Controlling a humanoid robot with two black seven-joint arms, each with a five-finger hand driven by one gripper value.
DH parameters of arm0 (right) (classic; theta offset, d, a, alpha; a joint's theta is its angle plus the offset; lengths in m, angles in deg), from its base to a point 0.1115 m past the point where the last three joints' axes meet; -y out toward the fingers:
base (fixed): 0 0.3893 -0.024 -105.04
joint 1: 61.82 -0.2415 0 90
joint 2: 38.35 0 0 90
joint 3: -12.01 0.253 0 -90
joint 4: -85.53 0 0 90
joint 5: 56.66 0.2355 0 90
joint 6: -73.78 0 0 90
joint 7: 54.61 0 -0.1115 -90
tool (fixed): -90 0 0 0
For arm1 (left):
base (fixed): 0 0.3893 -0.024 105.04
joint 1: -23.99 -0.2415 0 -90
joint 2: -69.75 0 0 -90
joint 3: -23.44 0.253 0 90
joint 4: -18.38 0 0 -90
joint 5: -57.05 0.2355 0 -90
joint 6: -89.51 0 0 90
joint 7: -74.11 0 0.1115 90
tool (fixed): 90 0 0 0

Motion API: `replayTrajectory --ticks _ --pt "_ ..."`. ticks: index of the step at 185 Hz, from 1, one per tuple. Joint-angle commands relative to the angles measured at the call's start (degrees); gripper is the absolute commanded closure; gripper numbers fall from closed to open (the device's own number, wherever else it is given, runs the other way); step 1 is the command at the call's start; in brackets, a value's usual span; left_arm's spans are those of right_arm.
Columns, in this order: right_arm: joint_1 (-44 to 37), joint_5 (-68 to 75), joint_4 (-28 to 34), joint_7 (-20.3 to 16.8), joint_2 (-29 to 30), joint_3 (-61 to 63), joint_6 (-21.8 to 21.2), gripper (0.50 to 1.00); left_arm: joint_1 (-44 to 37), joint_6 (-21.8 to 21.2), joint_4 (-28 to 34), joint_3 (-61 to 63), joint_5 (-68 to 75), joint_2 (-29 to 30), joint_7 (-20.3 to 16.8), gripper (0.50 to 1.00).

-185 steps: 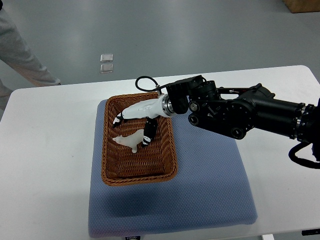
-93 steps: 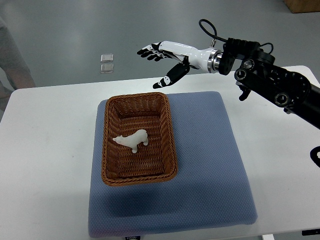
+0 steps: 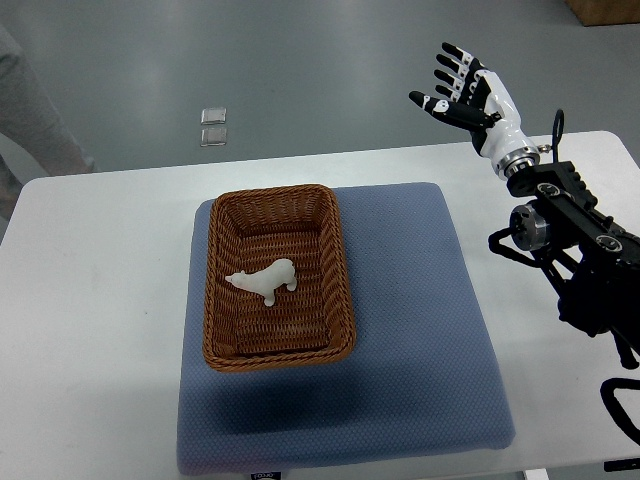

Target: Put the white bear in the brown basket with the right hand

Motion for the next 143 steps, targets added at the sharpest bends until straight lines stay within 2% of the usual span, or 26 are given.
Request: replayTrajectory --ticks 1,46,75,143 --pt "2.3 6.9 -0.4 0.4 0.2 0.0 0.6 0.601 0.0 0.0 0.0 0.0 0.0 0.0 0.0 0.500" --pt "4.0 9.8 -0.6 0.4 1.8 -0.7 0.5 0.585 0.0 0.0 0.0 0.0 0.0 0.0 0.0 0.500" --pt "4.1 9.7 -3.3 0.3 4.2 -0.9 0.7 0.579 0.0 0.0 0.0 0.0 0.0 0.0 0.0 0.500" --pt "4.3 10.0 -4.1 0.6 4.5 -0.6 0.8 0.579 0.0 0.0 0.0 0.0 0.0 0.0 0.0 0.500"
